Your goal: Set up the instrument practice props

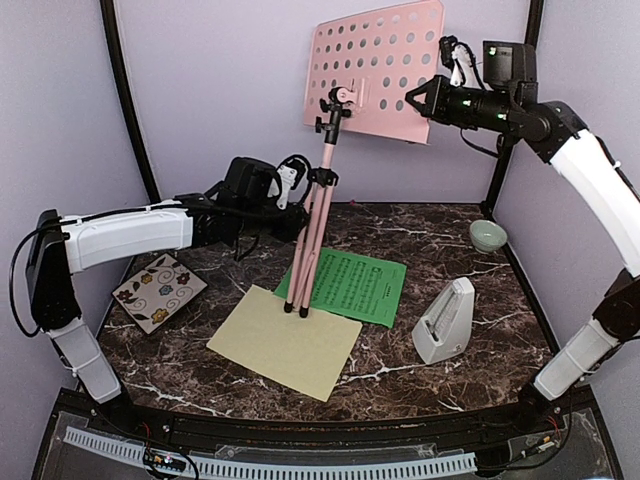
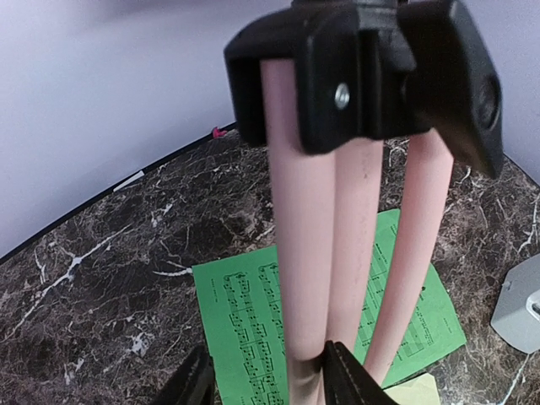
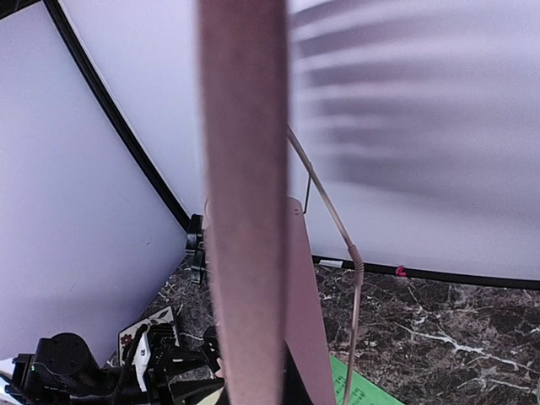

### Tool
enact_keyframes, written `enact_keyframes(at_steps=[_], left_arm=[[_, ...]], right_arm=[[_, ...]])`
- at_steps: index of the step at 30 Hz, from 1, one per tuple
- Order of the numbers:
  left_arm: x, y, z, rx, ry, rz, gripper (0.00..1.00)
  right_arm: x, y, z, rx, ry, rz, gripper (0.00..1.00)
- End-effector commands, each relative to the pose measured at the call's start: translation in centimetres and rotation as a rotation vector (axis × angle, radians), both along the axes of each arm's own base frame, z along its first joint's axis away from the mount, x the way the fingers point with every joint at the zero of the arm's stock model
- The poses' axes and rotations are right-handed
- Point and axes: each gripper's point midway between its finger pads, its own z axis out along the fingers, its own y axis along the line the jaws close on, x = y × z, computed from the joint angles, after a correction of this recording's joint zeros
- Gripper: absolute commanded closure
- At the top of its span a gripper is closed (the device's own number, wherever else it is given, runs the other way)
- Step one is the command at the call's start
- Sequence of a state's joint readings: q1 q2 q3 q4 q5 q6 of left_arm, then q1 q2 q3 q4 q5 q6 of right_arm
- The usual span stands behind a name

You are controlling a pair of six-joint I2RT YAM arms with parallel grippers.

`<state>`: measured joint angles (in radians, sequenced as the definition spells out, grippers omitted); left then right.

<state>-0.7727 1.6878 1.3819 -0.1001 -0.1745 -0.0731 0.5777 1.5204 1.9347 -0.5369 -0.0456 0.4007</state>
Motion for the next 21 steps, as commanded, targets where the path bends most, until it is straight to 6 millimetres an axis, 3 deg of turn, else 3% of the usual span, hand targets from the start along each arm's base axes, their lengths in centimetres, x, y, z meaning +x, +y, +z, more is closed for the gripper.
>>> enact_keyframes(at_steps=[1,6,16,17,19,21], left_arm=[[0.6,0.0,2.2,0.0,-0.05,0.029,0.54],[1.8,0.4,1.1,0.045,-0.05,0.09,0.56],[4.4,0.1,3.0,0.106,-0.148,0.164,0.58],[4.6,0.2,2.8,0.116,-0.154,0.174,0.57],[5.0,0.4,2.5,0.124,-0.159,0.205,0.4],[5.4,0.1,1.6,0.135,-0.153,0.209,0.37]], right_arm=[[-7.9,-4.7,20.8,0.433,-0.574,0.006,1.0],[-8.2,-5.0,21.2,0.446,-0.583,0.002,1.0],[-8.8,-5.4,22.5,0.463,-0.597,0.0,1.0],[-9.0,-5.5,22.7,0.466,-0.6,0.002,1.0],[-9.1,-5.5,22.8,0.471,-0.601,0.007,1.0],[-9.2,-5.4,22.8,0.472,-0.601,0.011,1.0]])
